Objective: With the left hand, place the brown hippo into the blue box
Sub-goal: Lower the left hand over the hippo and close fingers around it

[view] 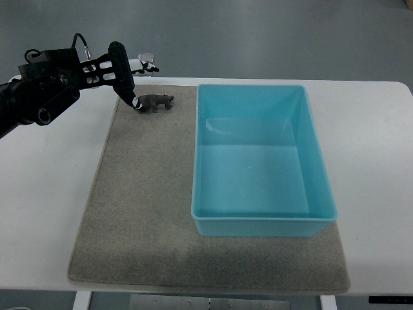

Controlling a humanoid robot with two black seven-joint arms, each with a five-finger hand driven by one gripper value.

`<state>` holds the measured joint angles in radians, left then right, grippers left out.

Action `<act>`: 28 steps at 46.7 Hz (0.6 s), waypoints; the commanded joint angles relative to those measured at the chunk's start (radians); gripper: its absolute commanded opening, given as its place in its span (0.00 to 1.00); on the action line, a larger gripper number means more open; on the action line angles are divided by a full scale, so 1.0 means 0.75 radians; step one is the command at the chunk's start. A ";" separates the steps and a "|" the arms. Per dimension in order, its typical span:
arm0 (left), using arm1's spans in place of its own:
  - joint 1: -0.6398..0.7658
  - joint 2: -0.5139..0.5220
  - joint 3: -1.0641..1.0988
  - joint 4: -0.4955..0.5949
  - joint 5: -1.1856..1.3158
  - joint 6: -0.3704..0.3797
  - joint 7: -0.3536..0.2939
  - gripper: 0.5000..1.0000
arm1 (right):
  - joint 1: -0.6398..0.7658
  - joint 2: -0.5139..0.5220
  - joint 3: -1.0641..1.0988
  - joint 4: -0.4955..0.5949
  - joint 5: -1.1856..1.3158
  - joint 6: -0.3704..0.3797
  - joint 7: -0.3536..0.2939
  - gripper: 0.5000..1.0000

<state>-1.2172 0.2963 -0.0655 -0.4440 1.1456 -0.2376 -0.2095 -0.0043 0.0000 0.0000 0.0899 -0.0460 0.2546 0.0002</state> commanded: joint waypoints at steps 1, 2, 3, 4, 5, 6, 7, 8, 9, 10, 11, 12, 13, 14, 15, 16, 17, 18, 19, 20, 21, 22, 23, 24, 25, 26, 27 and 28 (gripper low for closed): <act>-0.001 -0.008 0.003 0.007 -0.002 0.002 0.007 0.99 | 0.000 0.000 0.000 -0.001 0.000 0.000 0.000 0.87; -0.001 -0.011 0.003 0.011 -0.002 0.002 0.007 0.99 | 0.000 0.000 0.000 0.001 0.000 0.000 0.000 0.87; -0.001 -0.015 0.003 0.019 0.000 0.006 0.009 0.99 | 0.000 0.000 0.000 0.001 0.000 0.000 0.000 0.87; -0.001 -0.017 0.008 0.027 -0.002 0.010 0.009 0.99 | 0.000 0.000 0.000 0.001 0.000 0.000 0.000 0.87; -0.001 -0.019 0.014 0.034 -0.002 0.014 0.009 0.99 | 0.000 0.000 0.000 -0.001 0.000 0.000 0.000 0.87; -0.001 -0.023 0.022 0.040 -0.002 0.020 0.009 0.99 | 0.000 0.000 0.000 0.001 0.000 0.000 0.000 0.87; -0.001 -0.027 0.030 0.044 -0.002 0.026 0.009 0.99 | 0.000 0.000 0.000 0.001 0.000 0.000 0.000 0.87; -0.001 -0.031 0.040 0.050 -0.002 0.034 0.011 0.99 | 0.000 0.000 0.000 0.001 0.000 0.000 0.000 0.87; -0.001 -0.031 0.046 0.054 -0.002 0.045 0.011 0.99 | 0.000 0.000 0.000 -0.001 0.000 0.000 0.000 0.87; -0.001 -0.033 0.055 0.058 -0.002 0.057 0.011 0.99 | 0.000 0.000 0.000 0.001 0.000 0.000 0.000 0.87; 0.001 -0.035 0.061 0.060 -0.002 0.065 0.011 0.99 | 0.000 0.000 0.000 -0.001 0.000 0.000 0.000 0.87; 0.001 -0.035 0.067 0.064 -0.002 0.075 0.011 0.99 | 0.000 0.000 0.000 0.001 0.000 0.000 0.000 0.87; 0.001 -0.035 0.075 0.066 -0.002 0.083 0.011 0.99 | 0.000 0.000 0.000 -0.001 0.000 0.000 0.000 0.87; -0.001 -0.035 0.079 0.066 -0.002 0.090 0.011 0.99 | 0.000 0.000 0.000 0.001 0.000 0.000 0.000 0.87; -0.001 -0.035 0.083 0.066 -0.002 0.094 0.011 0.99 | 0.000 0.000 0.000 0.001 0.000 0.000 0.000 0.87; -0.001 -0.035 0.085 0.066 -0.002 0.096 0.011 0.99 | 0.000 0.000 0.000 -0.001 0.000 0.000 0.000 0.87; 0.001 -0.035 0.085 0.066 -0.002 0.096 0.011 0.99 | 0.000 0.000 0.000 0.001 0.000 0.000 0.000 0.87; 0.001 -0.035 0.085 0.066 -0.002 0.096 0.011 0.99 | 0.000 0.000 0.000 0.001 0.000 0.000 0.000 0.87; -0.001 -0.035 0.085 0.066 -0.002 0.096 0.011 0.98 | 0.000 0.000 0.000 0.001 0.000 0.000 0.000 0.87; 0.001 -0.035 0.085 0.066 -0.002 0.098 0.011 0.98 | 0.000 0.000 0.000 -0.001 0.000 0.000 0.000 0.87; 0.001 -0.035 0.087 0.066 0.000 0.096 0.011 0.98 | 0.000 0.000 0.000 0.001 0.000 0.000 0.000 0.87; 0.001 -0.035 0.087 0.066 0.000 0.098 0.011 0.98 | 0.000 0.000 0.000 0.001 0.000 0.000 0.000 0.87; 0.001 -0.035 0.087 0.066 0.000 0.098 0.013 0.98 | 0.000 0.000 0.000 -0.001 0.000 0.000 0.000 0.87; 0.001 -0.035 0.087 0.066 0.000 0.096 0.013 0.97 | 0.000 0.000 0.000 0.001 0.000 0.000 0.000 0.87; 0.001 -0.037 0.087 0.066 0.002 0.096 0.013 0.97 | 0.000 0.000 0.000 -0.001 0.000 0.000 0.000 0.87; 0.001 -0.037 0.087 0.066 0.002 0.096 0.013 0.97 | 0.000 0.000 0.000 0.001 0.000 0.000 0.000 0.87; 0.001 -0.037 0.087 0.066 0.002 0.096 0.013 0.96 | 0.000 0.000 0.000 -0.001 0.000 0.000 0.000 0.87; 0.003 -0.037 0.087 0.066 0.002 0.096 0.013 0.96 | 0.000 0.000 0.000 0.001 0.000 0.000 0.000 0.87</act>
<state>-1.2167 0.2691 -0.0002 -0.3941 1.1465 -0.1646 -0.1995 -0.0046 0.0000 0.0000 0.0899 -0.0460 0.2546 -0.0001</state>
